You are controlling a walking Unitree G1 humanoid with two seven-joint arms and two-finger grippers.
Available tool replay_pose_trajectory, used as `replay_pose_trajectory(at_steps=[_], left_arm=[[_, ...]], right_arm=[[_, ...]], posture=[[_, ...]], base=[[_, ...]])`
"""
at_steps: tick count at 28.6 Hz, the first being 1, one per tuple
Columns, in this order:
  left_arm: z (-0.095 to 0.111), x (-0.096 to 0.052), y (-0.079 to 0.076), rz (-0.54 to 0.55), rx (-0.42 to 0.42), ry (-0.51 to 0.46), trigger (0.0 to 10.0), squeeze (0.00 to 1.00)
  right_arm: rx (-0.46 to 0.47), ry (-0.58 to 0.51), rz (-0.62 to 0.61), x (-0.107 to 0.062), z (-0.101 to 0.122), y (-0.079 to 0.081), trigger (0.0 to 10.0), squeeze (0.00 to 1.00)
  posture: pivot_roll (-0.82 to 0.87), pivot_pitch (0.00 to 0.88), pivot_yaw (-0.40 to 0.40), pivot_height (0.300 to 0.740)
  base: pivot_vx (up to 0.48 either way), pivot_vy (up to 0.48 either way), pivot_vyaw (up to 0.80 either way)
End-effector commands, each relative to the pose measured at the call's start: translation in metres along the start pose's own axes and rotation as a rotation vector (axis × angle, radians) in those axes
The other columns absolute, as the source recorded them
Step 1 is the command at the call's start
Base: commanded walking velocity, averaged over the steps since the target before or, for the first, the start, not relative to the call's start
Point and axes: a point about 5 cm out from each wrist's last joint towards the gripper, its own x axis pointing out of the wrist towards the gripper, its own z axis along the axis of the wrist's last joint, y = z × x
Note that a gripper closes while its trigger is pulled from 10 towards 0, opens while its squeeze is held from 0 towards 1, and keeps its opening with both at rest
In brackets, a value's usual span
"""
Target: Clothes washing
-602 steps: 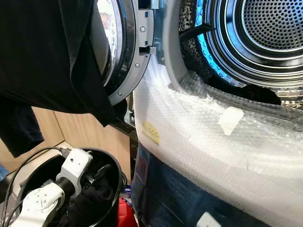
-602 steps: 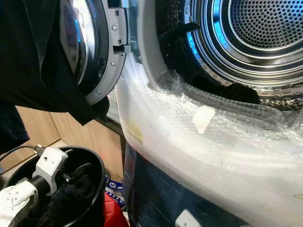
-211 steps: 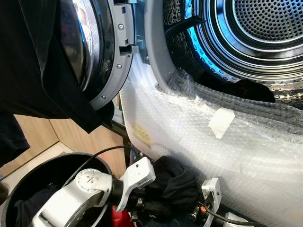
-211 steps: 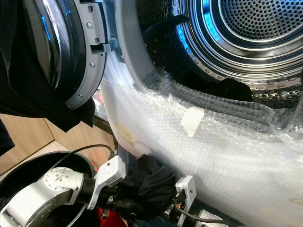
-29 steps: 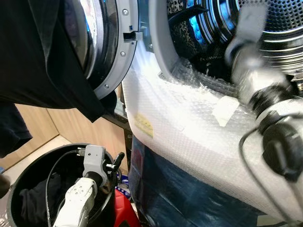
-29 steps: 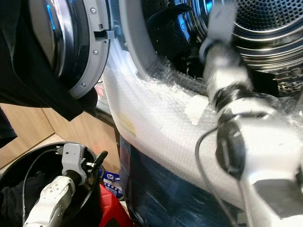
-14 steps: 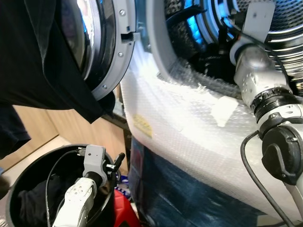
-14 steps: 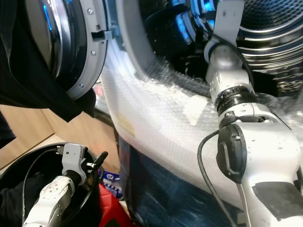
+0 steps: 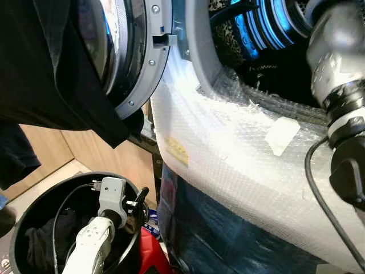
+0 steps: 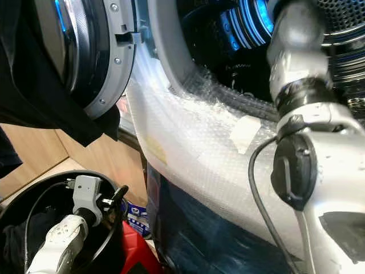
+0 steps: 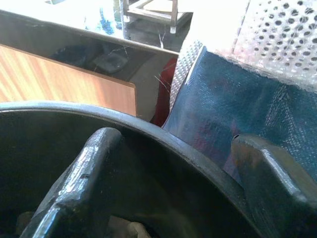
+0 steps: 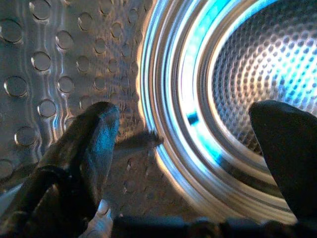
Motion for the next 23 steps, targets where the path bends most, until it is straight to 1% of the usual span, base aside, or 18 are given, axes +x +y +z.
replay_pose_trajectory(at_steps=[1,2,4,5,6,7,8,9,10,12,13,15,17,20,22,23], left_arm=[[-0.001,-0.002,0.002,0.004,0.015,0.011,10.0,0.00],[-0.001,-0.003,0.002,0.005,0.014,0.012,10.0,0.00],[-0.002,-0.003,0.002,0.008,0.009,0.012,10.0,0.00],[-0.002,-0.004,0.001,0.008,0.007,0.012,10.0,0.00],[-0.003,-0.004,0.001,0.008,0.007,0.013,10.0,0.00],[-0.003,-0.004,0.001,0.008,0.007,0.013,10.0,0.00],[-0.003,-0.004,0.001,0.007,0.007,0.014,10.0,0.00],[-0.004,-0.006,0.001,0.006,0.006,0.016,10.0,0.00],[-0.004,-0.006,0.001,0.006,0.005,0.017,10.0,0.00],[-0.005,-0.007,0.001,0.008,0.006,0.019,10.0,0.00],[-0.005,-0.007,0.001,0.008,0.006,0.019,10.0,0.00],[-0.006,-0.008,0.002,0.009,0.005,0.020,10.0,0.00],[-0.006,-0.008,0.001,0.009,0.004,0.020,10.0,0.00],[-0.007,-0.008,-0.001,0.007,0.005,0.019,10.0,0.00],[-0.007,-0.009,-0.003,0.007,0.001,0.016,10.0,0.00],[-0.008,-0.010,-0.003,0.002,0.003,0.016,10.0,0.00]], right_arm=[[0.109,-0.030,0.053,0.002,0.015,0.002,10.0,0.00],[0.158,-0.027,0.094,0.003,0.015,0.004,10.0,0.00],[0.228,-0.045,0.164,0.002,0.019,0.009,10.0,0.00],[0.303,-0.088,0.220,0.001,0.025,0.010,10.0,0.00],[0.293,-0.144,0.241,-0.002,0.030,0.009,10.0,0.00],[0.293,-0.144,0.241,-0.002,0.030,0.009,10.0,0.00],[0.269,-0.175,0.245,-0.003,0.032,0.008,10.0,0.00],[0.307,-0.205,0.301,-0.008,0.034,0.009,10.0,0.00],[0.317,-0.220,0.325,-0.010,0.036,0.009,10.0,0.00],[0.333,-0.240,0.420,-0.018,0.036,0.016,10.0,0.00],[0.333,-0.240,0.420,-0.018,0.036,0.016,10.0,0.00],[0.347,-0.253,0.450,-0.028,0.034,0.019,10.0,0.00],[0.343,-0.253,0.448,-0.029,0.033,0.019,10.0,0.00],[0.301,-0.297,0.495,-0.044,0.026,0.018,10.0,0.00],[0.373,-0.301,0.533,-0.056,0.018,0.016,10.0,0.00],[0.394,-0.310,0.573,-0.065,0.014,0.016,10.0,0.00]], posture=[[0.16,0.023,0.022,0.740],[0.15,0.022,0.020,0.740],[0.15,0.026,0.021,0.740],[0.15,0.029,0.020,0.740],[0.15,0.030,0.020,0.740],[0.15,0.030,0.020,0.740],[0.15,0.030,0.019,0.740],[0.15,0.034,0.019,0.740],[0.15,0.032,0.016,0.740],[0.15,0.032,0.015,0.740],[0.15,0.032,0.015,0.740],[0.15,0.030,0.013,0.740],[0.15,0.030,0.011,0.740],[0.17,0.020,0.008,0.740],[0.17,0.003,0.005,0.740],[0.18,0.000,0.003,0.740]], base=[[0.000,0.000,0.00],[0.000,0.000,0.00],[0.000,0.000,0.00],[0.000,0.000,0.00],[0.000,0.000,0.00],[0.000,0.000,0.00],[0.000,0.000,0.00],[0.000,0.000,0.00],[0.000,0.000,0.00],[0.000,0.000,0.00],[0.000,0.000,0.00],[0.000,0.000,0.00],[0.000,0.000,0.00],[0.000,0.000,0.00],[0.000,0.000,0.00],[0.000,0.000,0.00]])
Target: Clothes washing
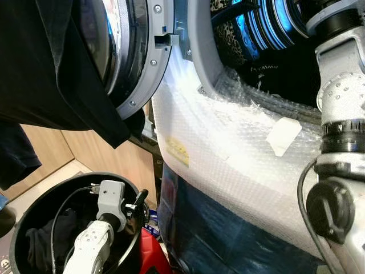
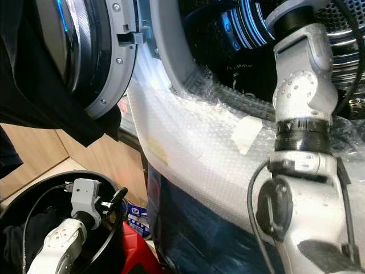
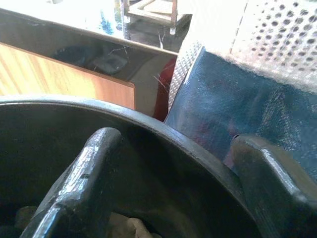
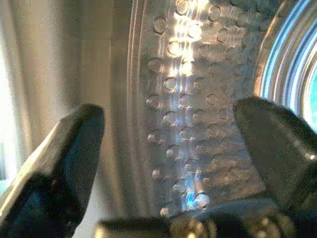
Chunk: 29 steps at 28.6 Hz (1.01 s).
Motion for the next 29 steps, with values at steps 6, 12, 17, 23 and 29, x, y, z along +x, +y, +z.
replay_pose_trajectory(at_steps=[6,12,17,23,29], left_arm=[[-0.006,-0.005,0.001,-0.021,0.032,0.028,10.0,0.00],[-0.004,-0.004,0.004,-0.007,0.026,0.021,10.0,0.00],[-0.006,-0.005,-0.001,-0.019,0.022,0.025,10.0,0.00],[0.000,-0.005,0.005,-0.001,0.019,-0.001,10.0,0.00],[0.015,-0.007,0.014,0.028,0.009,-0.066,10.0,0.00]], right_arm=[[0.188,-0.098,0.228,-0.028,0.013,0.041,10.0,0.00],[0.445,-0.248,0.410,-0.043,0.049,0.076,10.0,0.00],[0.575,-0.142,0.569,-0.069,0.035,0.106,10.0,0.00],[0.737,0.044,0.687,-0.103,0.009,0.137,10.0,0.00],[0.844,0.306,0.704,-0.150,-0.034,0.142,10.0,0.00]], posture=[[0.20,0.000,0.001,0.740],[0.17,0.000,0.005,0.740],[0.16,0.000,0.004,0.740],[0.17,0.000,-0.003,0.740],[0.17,0.004,-0.013,0.740]], base=[[0.000,0.000,0.00],[0.000,0.000,0.00],[0.000,0.000,0.00],[0.000,0.000,0.00],[0.000,0.000,0.00]])
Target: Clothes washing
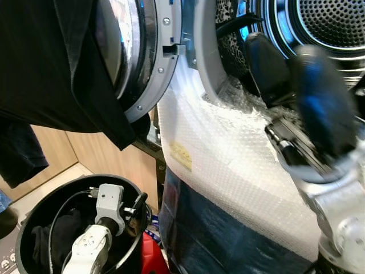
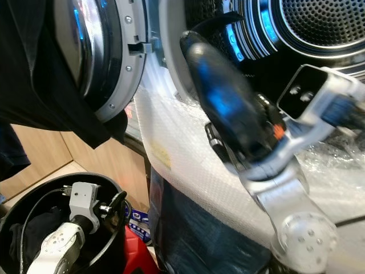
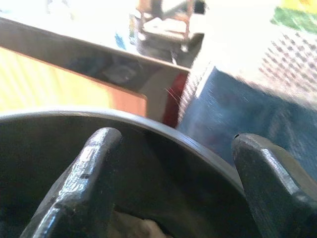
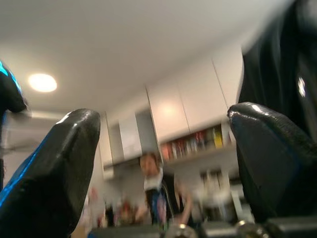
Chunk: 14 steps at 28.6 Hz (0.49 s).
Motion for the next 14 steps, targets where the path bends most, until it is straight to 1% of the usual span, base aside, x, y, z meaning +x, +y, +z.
replay_pose_trajectory(at_steps=[1,2,3,4,5,7,8,9,12,13,14], left_arm=[[0.012,-0.001,0.006,0.020,-0.003,-0.058,10.0,0.00],[0.017,-0.002,0.008,0.024,0.003,-0.073,10.0,0.00],[0.023,-0.004,0.011,0.027,0.021,-0.092,10.0,0.00],[0.024,-0.004,0.012,0.027,0.026,-0.096,10.0,0.00],[0.029,-0.007,0.016,0.043,0.026,-0.110,10.0,0.00],[0.035,-0.010,0.020,0.054,0.032,-0.125,10.0,0.00],[0.041,-0.014,0.021,0.046,0.047,-0.138,10.0,0.00],[0.044,-0.015,0.021,0.041,0.050,-0.146,10.0,0.00],[0.051,-0.019,0.020,0.030,0.058,-0.159,10.0,0.00],[0.051,-0.019,0.020,0.030,0.058,-0.159,10.0,0.00],[0.054,-0.020,0.020,0.015,0.070,-0.151,10.0,0.00]], right_arm=[[0.046,0.131,-0.044,-0.013,-0.023,-0.008,10.0,0.00],[0.063,0.216,-0.092,-0.026,-0.038,-0.014,10.0,0.00],[0.092,0.338,-0.160,-0.049,-0.061,-0.021,10.0,0.00],[0.101,0.364,-0.173,-0.054,-0.066,-0.021,10.0,0.00],[0.108,0.447,-0.267,-0.073,-0.080,-0.030,10.0,0.00],[0.115,0.535,-0.383,-0.099,-0.094,-0.040,10.0,0.00],[0.124,0.626,-0.471,-0.127,-0.108,-0.044,10.0,0.00],[0.133,0.669,-0.507,-0.140,-0.113,-0.044,10.0,0.00],[0.180,0.741,-0.622,-0.176,-0.128,-0.043,10.0,0.00],[0.180,0.741,-0.622,-0.176,-0.128,-0.043,10.0,0.00],[0.167,0.843,-0.644,-0.191,-0.137,-0.042,10.0,0.00]], posture=[[0.17,0.005,-0.014,0.740],[0.18,0.010,-0.015,0.740],[0.18,0.012,-0.015,0.740],[0.18,0.012,-0.015,0.740],[0.18,0.016,-0.010,0.740],[0.20,0.018,-0.011,0.740],[0.20,0.022,-0.011,0.740],[0.20,0.025,-0.009,0.740],[0.20,0.025,-0.009,0.740],[0.20,0.025,-0.009,0.740],[0.21,0.027,-0.003,0.740]], base=[[0.000,0.000,0.00],[0.000,0.000,0.00],[0.000,0.000,0.00],[0.000,0.000,0.00],[0.000,0.000,0.00],[0.000,0.000,0.00],[0.000,0.000,0.00],[0.000,0.000,0.00],[0.000,0.000,0.00],[0.000,0.000,0.00],[0.000,0.000,0.00]])
